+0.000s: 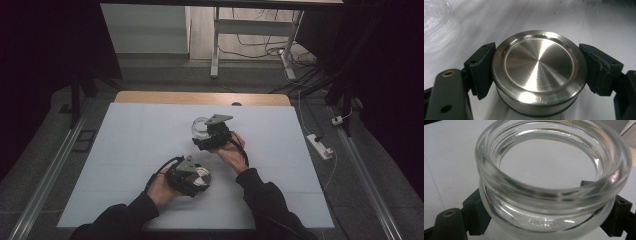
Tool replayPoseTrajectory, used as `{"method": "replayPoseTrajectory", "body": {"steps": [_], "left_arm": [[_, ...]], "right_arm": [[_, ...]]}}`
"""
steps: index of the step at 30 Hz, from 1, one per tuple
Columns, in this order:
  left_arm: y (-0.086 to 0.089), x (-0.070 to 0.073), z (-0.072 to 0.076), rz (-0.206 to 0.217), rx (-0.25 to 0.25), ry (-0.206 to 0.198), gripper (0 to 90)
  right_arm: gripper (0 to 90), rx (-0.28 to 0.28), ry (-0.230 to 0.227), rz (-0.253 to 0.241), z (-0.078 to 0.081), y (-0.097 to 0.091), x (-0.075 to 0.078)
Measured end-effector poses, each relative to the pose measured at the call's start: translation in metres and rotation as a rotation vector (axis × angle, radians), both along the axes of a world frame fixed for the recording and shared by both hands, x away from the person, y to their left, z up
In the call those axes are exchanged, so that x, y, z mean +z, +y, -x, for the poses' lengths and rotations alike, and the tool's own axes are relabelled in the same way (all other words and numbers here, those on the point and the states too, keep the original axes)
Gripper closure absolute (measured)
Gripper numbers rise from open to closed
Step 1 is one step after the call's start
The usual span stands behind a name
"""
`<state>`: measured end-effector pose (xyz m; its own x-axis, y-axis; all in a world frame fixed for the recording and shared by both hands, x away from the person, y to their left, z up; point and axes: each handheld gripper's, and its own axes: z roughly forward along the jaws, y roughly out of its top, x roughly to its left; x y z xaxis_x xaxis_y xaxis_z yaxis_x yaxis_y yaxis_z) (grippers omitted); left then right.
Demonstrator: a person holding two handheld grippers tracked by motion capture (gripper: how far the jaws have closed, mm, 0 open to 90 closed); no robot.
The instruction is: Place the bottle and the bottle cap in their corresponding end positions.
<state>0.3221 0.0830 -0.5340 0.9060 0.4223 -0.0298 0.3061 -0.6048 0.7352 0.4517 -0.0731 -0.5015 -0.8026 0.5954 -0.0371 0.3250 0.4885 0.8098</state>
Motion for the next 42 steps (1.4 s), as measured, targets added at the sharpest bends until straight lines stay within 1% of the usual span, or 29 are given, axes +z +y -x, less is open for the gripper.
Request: {"method": "replayPoseTrajectory", "body": {"steps": [1,3,8,10,12,16,20,22,25,27,29,31,34,36,38,42], "left_arm": [[-0.001,-0.001,0.0,-0.008,0.001,-0.005,19.9],[-0.002,-0.002,-0.001,-0.016,-0.003,-0.001,19.9],[-0.005,-0.007,-0.002,-0.058,-0.017,-0.004,19.8],[-0.006,-0.009,-0.002,-0.073,-0.019,0.004,19.7],[-0.005,-0.009,-0.003,-0.076,-0.019,0.016,19.7],[-0.005,-0.009,-0.004,-0.073,-0.02,0.026,19.5],[-0.005,-0.009,-0.005,-0.075,-0.021,0.029,19.1],[-0.006,-0.009,-0.005,-0.075,-0.02,0.029,18.6],[-0.006,-0.009,-0.005,-0.077,-0.018,0.03,17.0],[-0.007,-0.009,-0.004,-0.081,-0.015,0.029,15.0],[-0.008,-0.009,-0.004,-0.085,0.001,0.031,12.3],[-0.007,-0.009,-0.005,-0.085,0.011,0.037,9.6],[-0.006,-0.009,-0.006,-0.072,0.023,0.042,7.8],[-0.006,-0.008,-0.005,-0.07,0.026,0.045,6.6],[-0.006,-0.008,-0.005,-0.045,0.029,0.065,5.4],[-0.003,-0.004,-0.004,-0.025,0.037,0.076,2.1]], "right_arm": [[14.9,-0.001,0.003,0.002,0.0,0.0,-0.001],[14.9,-0.001,0.008,0.008,-0.001,0.0,-0.004],[14.8,0.005,0.022,0.019,-0.002,0.0,-0.012],[14.8,0.009,0.016,0.027,-0.001,0.0,-0.015],[14.7,0.013,0.012,0.025,-0.001,0.0,-0.016],[14.5,0.018,0.01,0.018,0.0,-0.002,-0.018],[14.3,0.003,0.014,0.028,0.0,-0.001,-0.018],[13.0,-0.005,0.03,0.028,0.0,0.0,-0.017],[10.1,-0.004,0.058,0.011,-0.001,-0.001,-0.016],[8.1,0.0,0.067,0.005,-0.001,-0.001,-0.015],[6.3,0.003,0.08,-0.005,-0.002,-0.002,-0.014],[4.4,0.004,0.075,-0.004,-0.001,-0.002,-0.012],[1.9,0.008,0.068,-0.005,0.0,-0.005,-0.009],[0.2,0.01,0.075,-0.01,0.0,-0.007,-0.007],[0.0,0.015,0.088,-0.017,0.001,-0.01,-0.007],[0.0,0.021,0.095,-0.014,0.003,-0.012,-0.005]]}}
